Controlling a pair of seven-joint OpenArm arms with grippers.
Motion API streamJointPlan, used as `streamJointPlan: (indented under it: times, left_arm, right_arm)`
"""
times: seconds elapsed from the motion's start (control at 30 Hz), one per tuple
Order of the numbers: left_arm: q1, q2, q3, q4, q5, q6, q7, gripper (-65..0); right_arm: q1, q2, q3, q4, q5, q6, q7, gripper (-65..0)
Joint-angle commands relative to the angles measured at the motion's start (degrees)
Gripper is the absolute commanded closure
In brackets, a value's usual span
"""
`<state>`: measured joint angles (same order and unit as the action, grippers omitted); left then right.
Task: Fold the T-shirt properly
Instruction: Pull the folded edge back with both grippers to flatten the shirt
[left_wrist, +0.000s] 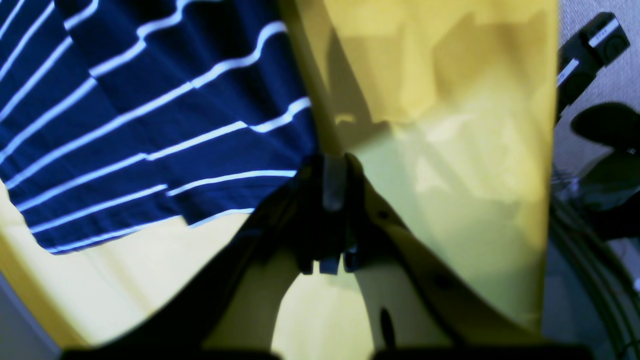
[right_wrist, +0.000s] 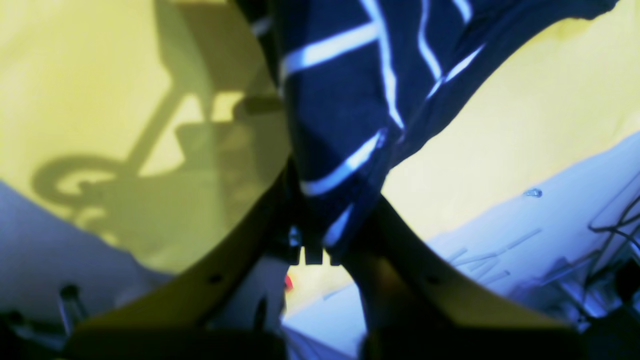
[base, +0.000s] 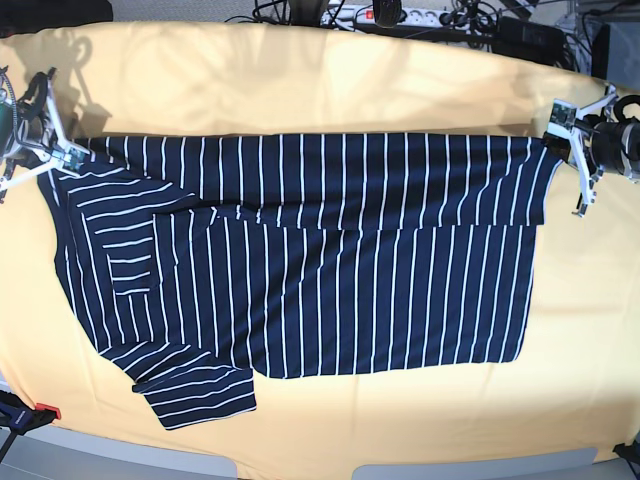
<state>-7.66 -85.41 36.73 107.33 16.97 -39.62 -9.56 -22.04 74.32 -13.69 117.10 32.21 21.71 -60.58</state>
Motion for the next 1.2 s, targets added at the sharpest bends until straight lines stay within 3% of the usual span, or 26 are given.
streamJointPlan:
  times: [0.0,0.13,0.53,0.73,0.9,1.17]
  left_arm:
    - [-0.74,-2.19,-0.74,0.28,0.70,-0.38,-1.20,0.0]
    - [-0.76,-3.26,-0.74,0.28,0.81,-0.38,-1.97,0.0]
    - [-0.59,-3.59,-0.74,0.31,0.81,-0.38,-7.72,0.0]
    - [0.57,-3.59,-0.74,0.31,1.62,-0.38,-13.70,0.0]
    - [5.57,-3.59,-0.74,0.31,7.85,-0.38,-19.34,0.0]
    - [8.76,-3.59,-0.74,0.31,8.52,-0.38,-19.61,0.0]
  right_arm:
    - [0.61,2.16,0.68,0.55,0.83,0.44,-1.33,0.0]
    - [0.61,4.94,0.68,0.57,8.02,2.95,-3.15,0.0]
    - [0.63,14.18,0.68,2.49,20.92,8.81,-9.38,0.0]
    - [0.61,14.18,0.66,2.49,29.53,11.93,-14.01,0.0]
    - [0.61,14.18,0.66,2.49,35.63,13.38,-18.62,0.0]
    - [0.61,14.18,0.66,2.43,38.75,13.88,-19.42,0.0]
